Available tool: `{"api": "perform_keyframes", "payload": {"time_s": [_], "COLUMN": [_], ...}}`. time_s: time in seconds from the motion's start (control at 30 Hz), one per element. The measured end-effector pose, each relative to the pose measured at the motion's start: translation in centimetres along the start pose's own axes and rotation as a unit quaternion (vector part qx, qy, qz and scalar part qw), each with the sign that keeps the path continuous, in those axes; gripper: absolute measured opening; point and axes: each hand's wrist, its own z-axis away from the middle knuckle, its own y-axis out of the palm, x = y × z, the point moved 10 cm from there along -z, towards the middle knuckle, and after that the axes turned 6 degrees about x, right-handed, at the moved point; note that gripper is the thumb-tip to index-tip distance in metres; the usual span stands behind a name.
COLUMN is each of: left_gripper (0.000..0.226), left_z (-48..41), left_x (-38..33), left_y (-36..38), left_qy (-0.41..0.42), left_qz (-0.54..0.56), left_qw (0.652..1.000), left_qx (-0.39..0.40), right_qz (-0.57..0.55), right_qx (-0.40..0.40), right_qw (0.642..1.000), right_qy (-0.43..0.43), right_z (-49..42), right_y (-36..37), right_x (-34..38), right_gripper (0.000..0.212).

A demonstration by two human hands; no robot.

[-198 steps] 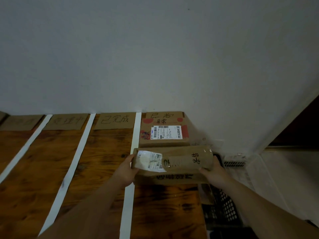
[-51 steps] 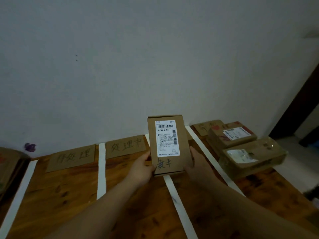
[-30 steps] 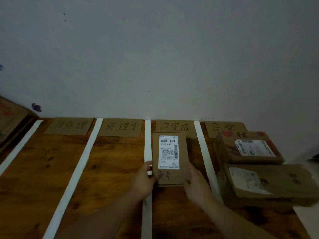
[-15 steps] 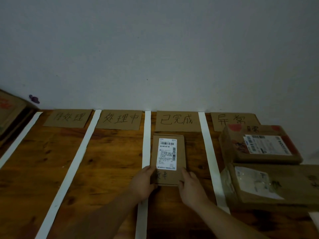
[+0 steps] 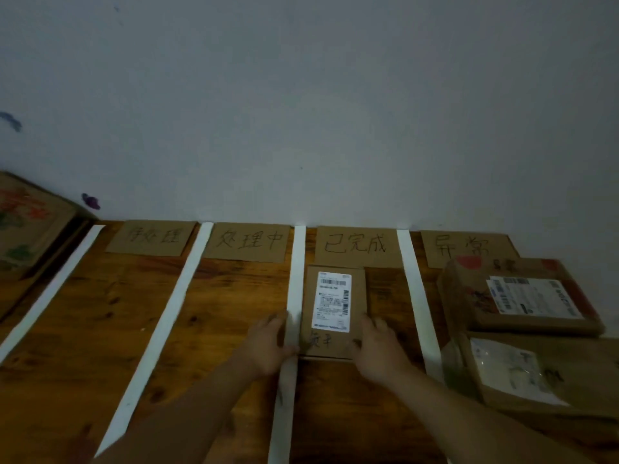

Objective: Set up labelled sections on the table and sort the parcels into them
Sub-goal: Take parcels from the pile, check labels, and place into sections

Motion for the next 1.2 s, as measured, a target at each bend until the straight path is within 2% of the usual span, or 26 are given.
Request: {"api": "perform_keyframes", "payload": {"time_s": [0.1, 0.27, 0.43, 0.6, 0.77, 0.97, 1.13, 1.2], "left_gripper": [0.073, 0.073, 0.068, 0.071, 0.073, 0.073, 0.072, 0.068], "left_z": [2.4, 9.0, 17.3, 25.0, 30.6, 31.9, 27.6, 24.9], "left_x": [3.4, 11.6, 22.8, 33.3, 41.8, 49.4, 53.0, 54.0], "left_y": [-5.7, -17.2, -26.2, -32.8, -36.7, -39.9, -42.6, -43.8], "left_qy": [-0.030, -0.063, -0.097, -0.129, -0.146, -0.171, -0.188, -0.177], "left_qz": [0.000, -0.005, 0.067, 0.087, 0.117, 0.193, 0.193, 0.230], "left_qw": [0.999, 0.990, 0.977, 0.960, 0.954, 0.935, 0.935, 0.930], "left_qx": [-0.036, -0.122, -0.177, -0.234, -0.233, -0.243, -0.229, -0.225], "right_qz": [0.031, 0.059, 0.092, 0.096, 0.143, 0.126, 0.114, 0.095], "right_qx": [-0.008, -0.015, -0.029, -0.018, 0.000, 0.033, 0.050, 0.066], "right_qw": [0.999, 0.989, 0.975, 0.973, 0.957, 0.950, 0.947, 0.949], "right_qy": [-0.036, -0.133, -0.202, -0.208, -0.251, -0.285, -0.295, -0.293], "right_z": [-0.4, 0.5, 2.7, 4.9, 6.9, 4.3, -1.8, -5.0], "right_y": [-3.0, -3.9, 0.0, 5.7, 11.1, 15.5, 18.9, 20.2], "right_x": [5.4, 19.6, 34.2, 45.5, 55.2, 63.8, 67.8, 69.0], "right_gripper": [0.062, 0.064, 0.061, 0.063, 0.060, 0.060, 0.056, 0.056]}}
